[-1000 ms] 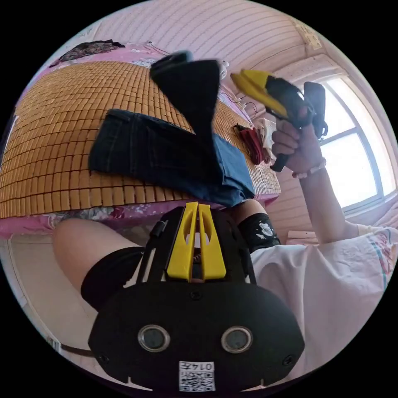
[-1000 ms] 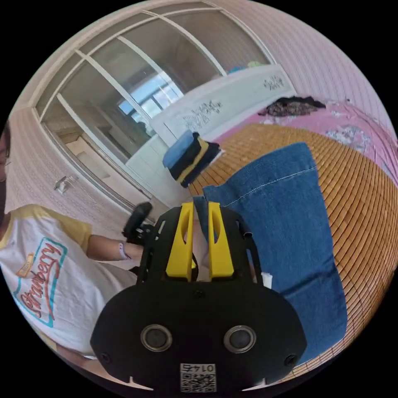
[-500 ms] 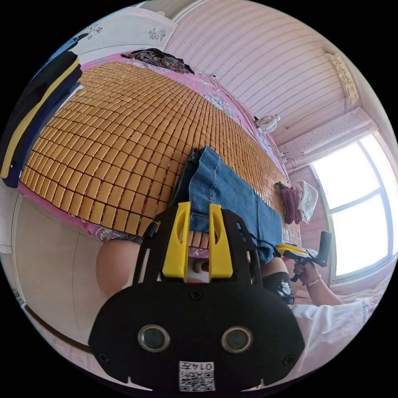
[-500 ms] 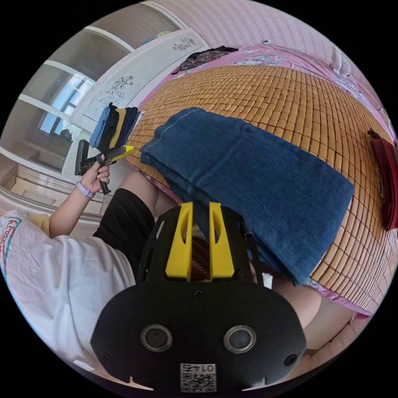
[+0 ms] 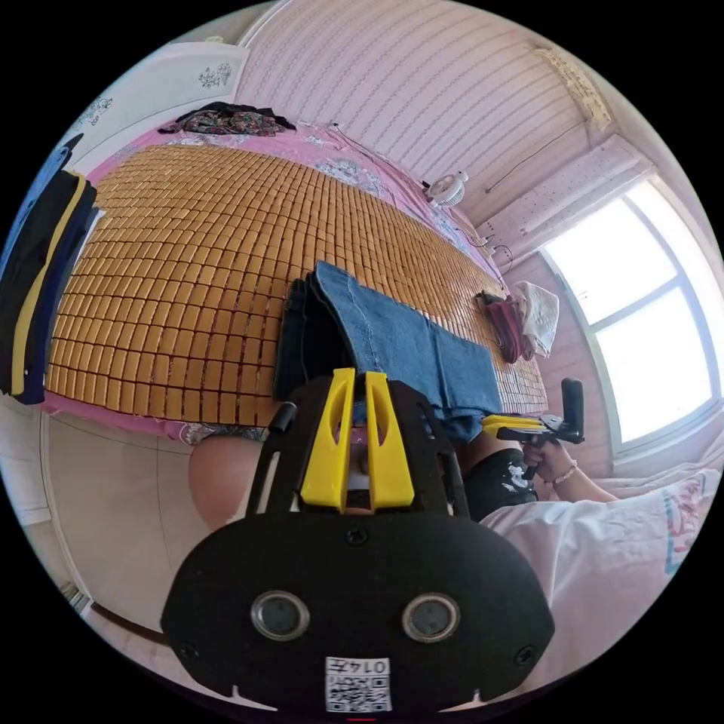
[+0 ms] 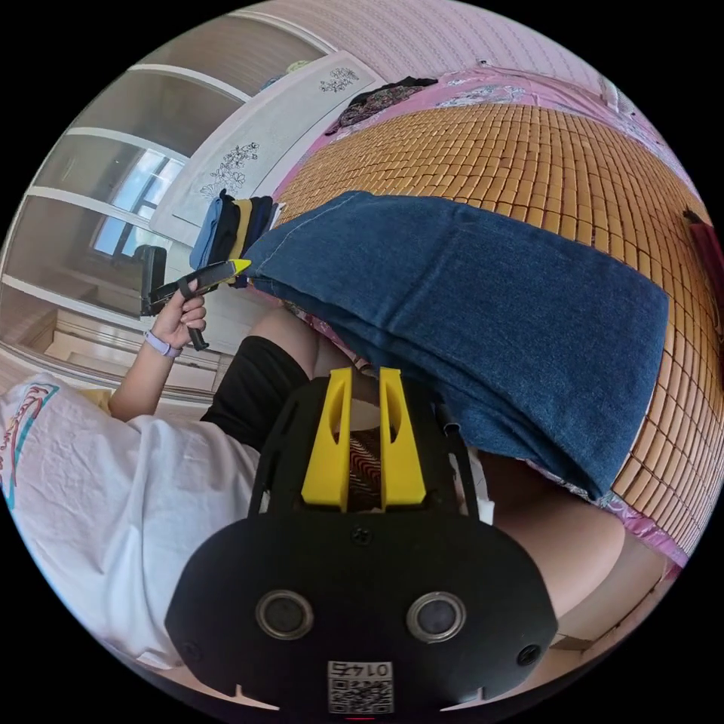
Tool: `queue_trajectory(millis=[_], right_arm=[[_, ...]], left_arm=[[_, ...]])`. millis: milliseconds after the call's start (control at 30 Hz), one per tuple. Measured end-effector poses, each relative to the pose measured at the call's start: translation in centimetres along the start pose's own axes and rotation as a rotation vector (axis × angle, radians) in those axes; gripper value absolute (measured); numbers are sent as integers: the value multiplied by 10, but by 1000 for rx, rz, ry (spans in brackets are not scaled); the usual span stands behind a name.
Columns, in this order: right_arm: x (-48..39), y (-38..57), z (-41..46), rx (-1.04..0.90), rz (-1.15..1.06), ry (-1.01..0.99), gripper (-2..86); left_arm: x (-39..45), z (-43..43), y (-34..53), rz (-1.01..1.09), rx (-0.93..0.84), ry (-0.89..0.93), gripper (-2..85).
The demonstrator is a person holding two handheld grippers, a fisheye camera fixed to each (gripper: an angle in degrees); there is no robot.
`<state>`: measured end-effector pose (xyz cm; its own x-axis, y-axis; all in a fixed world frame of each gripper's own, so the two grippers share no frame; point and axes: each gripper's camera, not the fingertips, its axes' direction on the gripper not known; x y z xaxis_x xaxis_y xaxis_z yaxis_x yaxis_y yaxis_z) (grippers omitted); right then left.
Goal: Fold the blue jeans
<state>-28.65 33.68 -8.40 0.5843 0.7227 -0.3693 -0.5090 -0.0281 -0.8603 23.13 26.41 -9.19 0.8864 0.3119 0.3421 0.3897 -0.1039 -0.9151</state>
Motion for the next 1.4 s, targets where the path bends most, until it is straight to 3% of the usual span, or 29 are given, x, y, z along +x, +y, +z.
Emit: queue_trajectory(millis=[167, 467, 567, 633, 867, 967, 1100, 1300, 1400], right_arm=[[-7, -12, 25, -52, -58, 69, 77], [-13, -32, 44, -51, -109, 80, 77], [-11, -35, 52, -56, -102, 48, 78], [-13, -36, 56, -62, -117, 85, 80], [-27, -37, 63, -32, -218, 182, 71], [-21, -39, 66, -29, -184, 198, 76], [0, -37, 60, -25, -98, 260, 82], [36, -32, 39, 30, 19, 259, 81], [46, -36, 31, 38, 46, 269, 81]], left_arm=[[-16, 24, 18, -82, -92, -102, 8], [27, -62, 16, 65, 90, -24, -8], [9, -40, 27, 22, -30, -84, -7], [-9, -21, 32, -79, -89, -2, 0], [-15, -9, 13, -200, -22, 9, 87], [-11, 25, 1, -212, -200, 71, 116], [28, 24, -13, -63, -273, -53, 89], [97, -8, -39, 176, -219, -128, 50], [127, -29, -65, 231, -150, -80, 49]])
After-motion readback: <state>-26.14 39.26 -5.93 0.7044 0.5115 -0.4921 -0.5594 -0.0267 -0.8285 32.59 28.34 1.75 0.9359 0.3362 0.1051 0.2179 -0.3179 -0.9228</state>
